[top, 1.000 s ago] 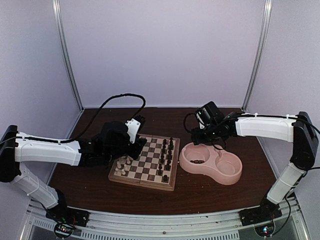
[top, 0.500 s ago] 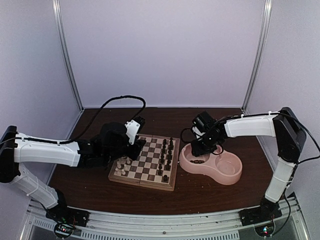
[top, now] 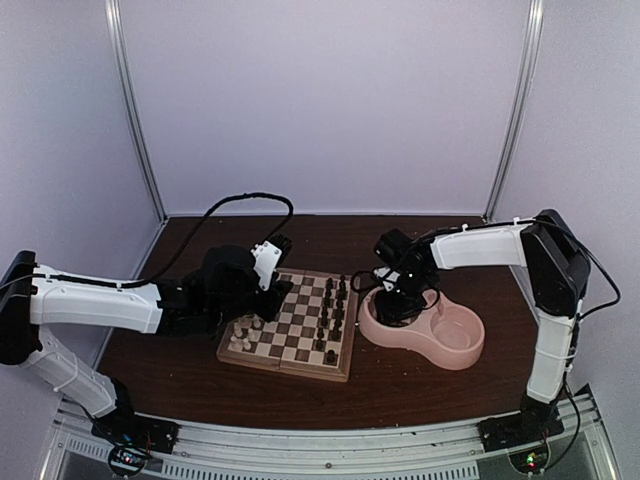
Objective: Set up the chess pieces on the board
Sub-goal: Pick up the chess pile from the storage box.
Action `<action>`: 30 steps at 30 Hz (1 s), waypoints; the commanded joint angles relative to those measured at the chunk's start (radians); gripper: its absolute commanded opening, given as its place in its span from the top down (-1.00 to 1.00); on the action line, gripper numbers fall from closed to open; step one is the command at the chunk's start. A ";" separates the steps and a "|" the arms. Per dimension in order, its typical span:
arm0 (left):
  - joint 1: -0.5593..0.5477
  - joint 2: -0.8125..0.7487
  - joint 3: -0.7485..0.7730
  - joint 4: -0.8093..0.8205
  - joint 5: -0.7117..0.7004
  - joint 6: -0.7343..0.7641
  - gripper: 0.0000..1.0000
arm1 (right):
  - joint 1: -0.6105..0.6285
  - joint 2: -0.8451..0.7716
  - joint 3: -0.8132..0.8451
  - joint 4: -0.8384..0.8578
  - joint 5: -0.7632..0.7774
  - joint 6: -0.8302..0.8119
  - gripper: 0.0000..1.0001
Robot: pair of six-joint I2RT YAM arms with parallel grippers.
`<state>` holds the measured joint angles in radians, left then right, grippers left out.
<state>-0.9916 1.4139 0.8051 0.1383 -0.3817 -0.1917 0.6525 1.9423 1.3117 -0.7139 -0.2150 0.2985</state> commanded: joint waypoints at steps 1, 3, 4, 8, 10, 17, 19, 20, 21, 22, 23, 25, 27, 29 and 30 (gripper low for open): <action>0.007 0.002 0.015 0.032 0.021 0.004 0.25 | 0.023 -0.011 -0.002 -0.138 0.018 -0.031 0.02; 0.007 -0.004 0.013 0.029 0.030 -0.001 0.25 | 0.036 -0.028 0.010 -0.192 0.071 -0.048 -0.01; 0.007 -0.008 0.010 0.027 0.034 -0.003 0.25 | 0.045 -0.028 0.017 -0.222 0.109 -0.056 -0.02; 0.008 -0.016 0.003 0.028 0.044 -0.009 0.25 | 0.062 0.025 0.027 -0.284 0.207 -0.067 -0.03; 0.007 -0.014 0.003 0.025 0.053 -0.013 0.25 | 0.062 0.056 0.026 -0.277 0.210 -0.066 -0.03; 0.007 -0.016 0.002 0.023 0.056 -0.014 0.25 | 0.056 0.063 -0.020 -0.202 0.184 -0.067 0.30; 0.007 -0.018 0.001 0.022 0.056 -0.015 0.25 | 0.053 0.061 -0.025 -0.176 0.159 -0.071 0.39; 0.008 -0.021 0.002 0.019 0.058 -0.016 0.25 | 0.051 0.059 -0.026 -0.166 0.149 -0.069 0.45; 0.008 -0.023 0.000 0.018 0.059 -0.017 0.25 | 0.048 0.055 -0.026 -0.156 0.136 -0.070 0.48; 0.007 -0.027 -0.001 0.016 0.060 -0.015 0.25 | 0.045 0.044 -0.026 -0.146 0.124 -0.071 0.53; 0.008 -0.030 -0.003 0.017 0.059 -0.015 0.25 | 0.044 0.032 -0.026 -0.136 0.109 -0.070 0.59; 0.007 -0.036 -0.007 0.020 0.057 -0.013 0.25 | 0.041 -0.009 -0.025 -0.119 0.076 -0.071 0.77; 0.007 -0.038 -0.008 0.020 0.055 -0.013 0.24 | 0.039 -0.061 -0.024 -0.103 0.045 -0.068 0.88; 0.007 -0.038 -0.008 0.020 0.055 -0.012 0.25 | 0.036 -0.098 -0.017 -0.101 0.040 -0.063 0.82; 0.008 -0.037 -0.007 0.021 0.054 -0.010 0.25 | 0.036 -0.118 -0.017 -0.095 0.039 -0.059 0.81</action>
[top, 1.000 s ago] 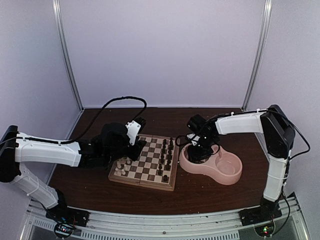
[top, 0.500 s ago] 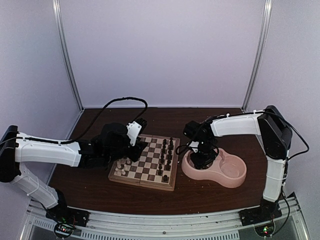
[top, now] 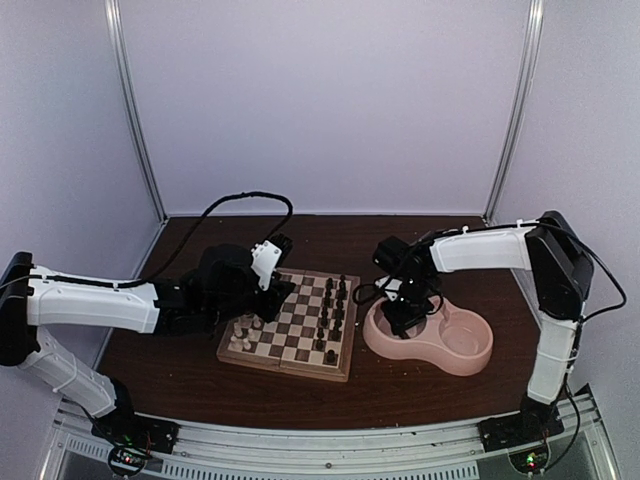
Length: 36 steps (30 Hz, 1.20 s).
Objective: Set up the chess pieces on the board
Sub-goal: Pick up the chess pile from the storage box.
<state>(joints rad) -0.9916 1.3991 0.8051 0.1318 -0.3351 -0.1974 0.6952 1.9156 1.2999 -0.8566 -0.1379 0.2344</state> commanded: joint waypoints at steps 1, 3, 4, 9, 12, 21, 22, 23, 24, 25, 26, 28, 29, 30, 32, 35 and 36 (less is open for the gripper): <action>0.008 -0.020 -0.008 0.027 0.006 -0.004 0.25 | -0.009 -0.111 -0.004 0.053 -0.037 0.008 0.78; 0.007 -0.017 -0.006 0.026 0.005 -0.003 0.25 | -0.013 -0.153 -0.006 0.062 -0.041 0.012 0.75; 0.007 -0.017 -0.006 0.026 0.006 -0.003 0.25 | -0.015 -0.171 -0.005 0.065 -0.040 0.012 0.76; 0.007 -0.015 -0.006 0.024 0.002 0.000 0.25 | -0.021 -0.223 -0.005 0.070 -0.024 0.011 0.75; 0.007 -0.014 -0.006 0.025 0.002 0.000 0.25 | -0.023 -0.216 -0.004 0.074 -0.034 0.007 0.77; 0.007 -0.008 0.001 0.014 0.026 -0.012 0.24 | -0.025 -0.249 -0.054 0.161 -0.039 -0.029 0.78; 0.007 -0.008 0.002 0.014 0.035 -0.015 0.24 | -0.025 -0.275 -0.073 0.186 -0.047 -0.033 0.77; 0.008 -0.007 0.005 0.009 0.046 -0.018 0.24 | -0.025 -0.292 -0.092 0.219 -0.053 -0.038 0.76; 0.007 -0.006 0.010 0.004 0.064 -0.021 0.24 | -0.025 -0.308 -0.108 0.241 -0.062 -0.043 0.75; 0.008 0.000 0.018 -0.006 0.088 -0.025 0.24 | -0.024 -0.324 -0.123 0.260 -0.074 -0.048 0.74; 0.008 0.005 0.027 -0.015 0.118 -0.031 0.24 | -0.025 -0.338 -0.135 0.277 -0.085 -0.052 0.73; 0.011 0.019 0.050 -0.032 0.193 -0.054 0.15 | -0.020 -0.366 -0.160 0.313 -0.103 -0.058 0.73; 0.015 0.028 0.061 -0.039 0.237 -0.065 0.09 | -0.018 -0.380 -0.176 0.339 -0.107 -0.063 0.73; 0.025 0.037 0.070 -0.039 0.294 -0.092 0.02 | -0.014 -0.397 -0.196 0.367 -0.116 -0.068 0.73; 0.052 0.064 0.090 -0.037 0.446 -0.131 -0.12 | -0.004 -0.425 -0.240 0.446 -0.149 -0.078 0.74; 0.095 0.111 0.126 -0.037 0.626 -0.206 -0.14 | 0.022 -0.456 -0.335 0.593 -0.185 -0.086 0.72; 0.105 0.118 0.126 -0.021 0.676 -0.225 -0.13 | 0.036 -0.460 -0.353 0.631 -0.190 -0.091 0.71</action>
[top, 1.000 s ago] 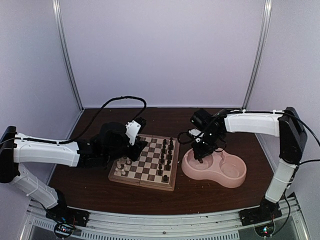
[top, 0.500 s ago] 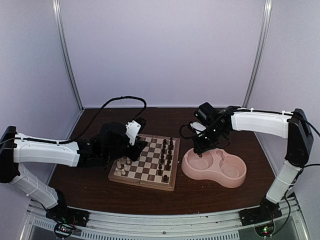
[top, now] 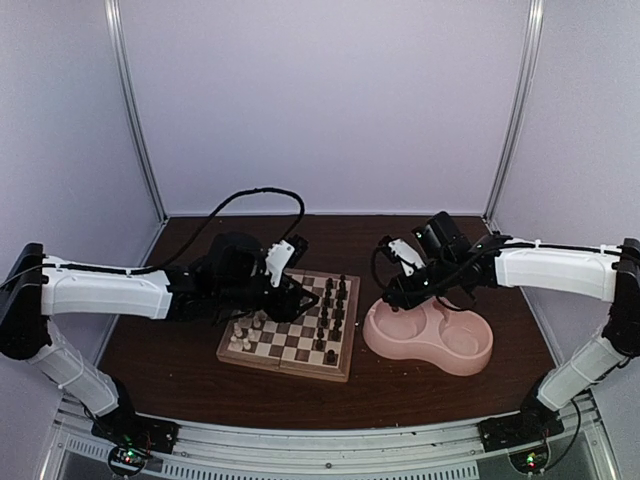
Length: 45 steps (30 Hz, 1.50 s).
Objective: Set up the chess pieces on the board
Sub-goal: Pick up the chess pile from the storage box, then pass from the right arm to the left
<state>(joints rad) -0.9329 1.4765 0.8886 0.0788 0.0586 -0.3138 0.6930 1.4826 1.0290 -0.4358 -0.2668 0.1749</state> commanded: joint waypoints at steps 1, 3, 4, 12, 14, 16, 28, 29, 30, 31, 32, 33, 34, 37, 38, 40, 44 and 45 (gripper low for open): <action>0.052 0.043 0.039 0.047 0.318 -0.125 -0.13 | 0.057 -0.027 -0.090 0.229 -0.056 -0.041 0.71; 0.055 0.041 0.039 0.059 0.358 -0.138 -0.13 | 0.100 -0.029 -0.091 0.245 -0.025 -0.060 0.72; 0.055 0.040 0.043 0.058 0.377 -0.144 -0.14 | 0.119 -0.032 -0.093 0.253 -0.012 -0.071 0.72; 0.057 0.121 0.093 0.101 0.579 -0.220 -0.09 | 0.221 -0.047 -0.108 0.297 0.040 -0.135 0.72; 0.057 0.143 0.101 0.109 0.605 -0.233 -0.02 | 0.235 -0.051 -0.110 0.303 0.046 -0.145 0.72; 0.057 0.160 0.109 0.111 0.621 -0.245 0.02 | 0.246 -0.049 -0.110 0.306 0.047 -0.150 0.72; 0.069 0.222 0.122 0.158 0.670 -0.313 0.11 | 0.316 -0.023 -0.086 0.295 0.055 -0.200 0.70; 0.069 0.222 0.121 0.158 0.669 -0.314 0.12 | 0.320 -0.020 -0.083 0.294 0.056 -0.203 0.70; 0.070 0.222 0.121 0.158 0.669 -0.313 0.12 | 0.325 -0.017 -0.080 0.291 0.057 -0.205 0.70; 0.071 0.222 0.121 0.158 0.669 -0.314 0.13 | 0.328 -0.014 -0.078 0.289 0.058 -0.207 0.70; 0.071 0.223 0.122 0.157 0.670 -0.314 0.13 | 0.332 -0.012 -0.077 0.289 0.059 -0.208 0.70; 0.071 0.226 0.122 0.156 0.670 -0.315 0.16 | 0.334 -0.010 -0.076 0.288 0.056 -0.211 0.70; 0.071 0.227 0.123 0.157 0.672 -0.315 0.19 | 0.338 -0.009 -0.073 0.287 0.057 -0.214 0.70; 0.071 0.236 0.128 0.158 0.682 -0.316 0.35 | 0.349 -0.003 -0.066 0.284 0.062 -0.220 0.70; 0.071 0.239 0.129 0.158 0.685 -0.318 0.41 | 0.352 -0.001 -0.064 0.284 0.068 -0.220 0.70; 0.072 0.246 0.133 0.159 0.695 -0.318 0.50 | 0.355 -0.001 -0.064 0.285 0.079 -0.219 0.70; 0.073 0.248 0.138 0.153 0.700 -0.314 0.55 | 0.355 -0.001 -0.066 0.288 0.096 -0.215 0.70; 0.074 0.248 0.138 0.152 0.701 -0.312 0.62 | 0.356 -0.002 -0.067 0.291 0.100 -0.213 0.69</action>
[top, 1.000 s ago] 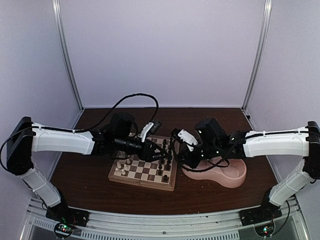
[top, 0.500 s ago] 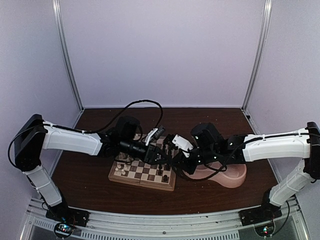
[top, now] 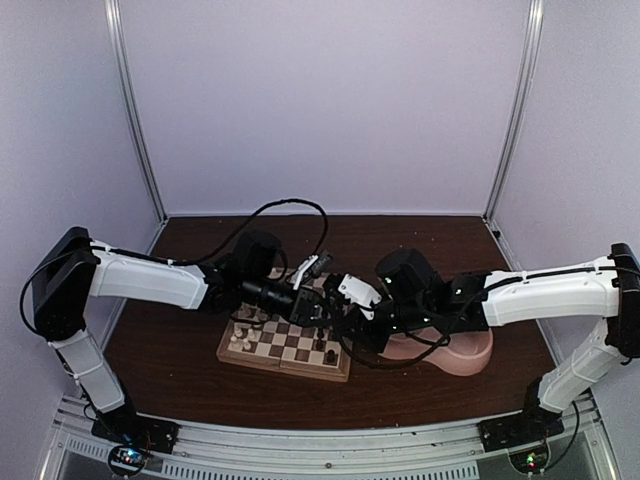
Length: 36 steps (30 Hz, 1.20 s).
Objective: Set up the chess pieces on the board
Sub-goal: Pass from the right arm to the left
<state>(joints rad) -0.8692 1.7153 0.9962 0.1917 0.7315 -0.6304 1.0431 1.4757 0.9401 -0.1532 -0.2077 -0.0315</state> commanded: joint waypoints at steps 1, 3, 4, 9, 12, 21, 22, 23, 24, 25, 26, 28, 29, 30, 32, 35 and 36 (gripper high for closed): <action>0.010 0.009 0.030 0.037 0.029 0.007 0.69 | 0.006 0.005 0.020 0.009 0.045 -0.006 0.67; 0.010 0.010 0.030 0.036 0.031 0.010 0.84 | 0.006 0.004 0.020 0.010 0.054 -0.002 0.65; 0.011 0.010 0.031 0.035 0.030 0.012 0.87 | 0.006 0.005 0.020 0.010 0.059 -0.002 0.64; 0.013 0.012 0.032 0.033 0.032 0.013 0.94 | 0.006 -0.010 0.008 0.019 0.076 0.001 0.45; 0.015 0.010 0.032 0.034 0.035 0.013 0.98 | 0.005 -0.023 -0.001 0.027 0.083 0.002 0.24; 0.056 -0.043 -0.034 0.116 0.010 -0.030 1.00 | 0.005 -0.076 -0.040 0.065 0.063 0.014 -0.23; 0.067 -0.056 -0.051 0.141 0.009 -0.043 1.00 | 0.005 -0.084 -0.043 0.069 0.052 0.017 -0.26; 0.078 -0.067 -0.070 0.169 0.011 -0.057 1.00 | 0.005 -0.090 -0.046 0.071 0.047 0.021 -0.27; 0.087 -0.077 -0.086 0.197 0.016 -0.068 1.00 | 0.005 -0.096 -0.049 0.074 0.044 0.025 -0.28; 0.093 -0.086 -0.103 0.222 0.021 -0.078 1.00 | 0.001 -0.102 -0.053 0.078 0.042 0.031 -0.28; 0.097 -0.091 -0.113 0.247 0.029 -0.085 1.00 | -0.005 -0.110 -0.059 0.085 0.032 0.031 -0.27; 0.099 -0.100 -0.126 0.286 0.044 -0.094 1.00 | -0.039 -0.135 -0.079 0.119 -0.037 0.083 -0.27; 0.099 -0.105 -0.133 0.304 0.050 -0.097 1.00 | -0.064 -0.150 -0.093 0.141 -0.096 0.105 -0.28; 0.099 -0.111 -0.142 0.322 0.050 -0.101 1.00 | -0.092 -0.162 -0.105 0.163 -0.164 0.131 -0.29; 0.099 -0.127 -0.159 0.349 0.046 -0.101 1.00 | -0.150 -0.183 -0.129 0.217 -0.278 0.187 -0.34; 0.099 -0.149 -0.182 0.400 0.047 -0.106 1.00 | -0.217 -0.196 -0.156 0.293 -0.395 0.271 -0.34; 0.099 -0.155 -0.191 0.419 0.048 -0.109 1.00 | -0.233 -0.194 -0.164 0.319 -0.425 0.298 -0.33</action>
<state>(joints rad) -0.7696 1.6100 0.8352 0.4591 0.7578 -0.7216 0.8696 1.3060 0.8070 0.0242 -0.4259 0.1303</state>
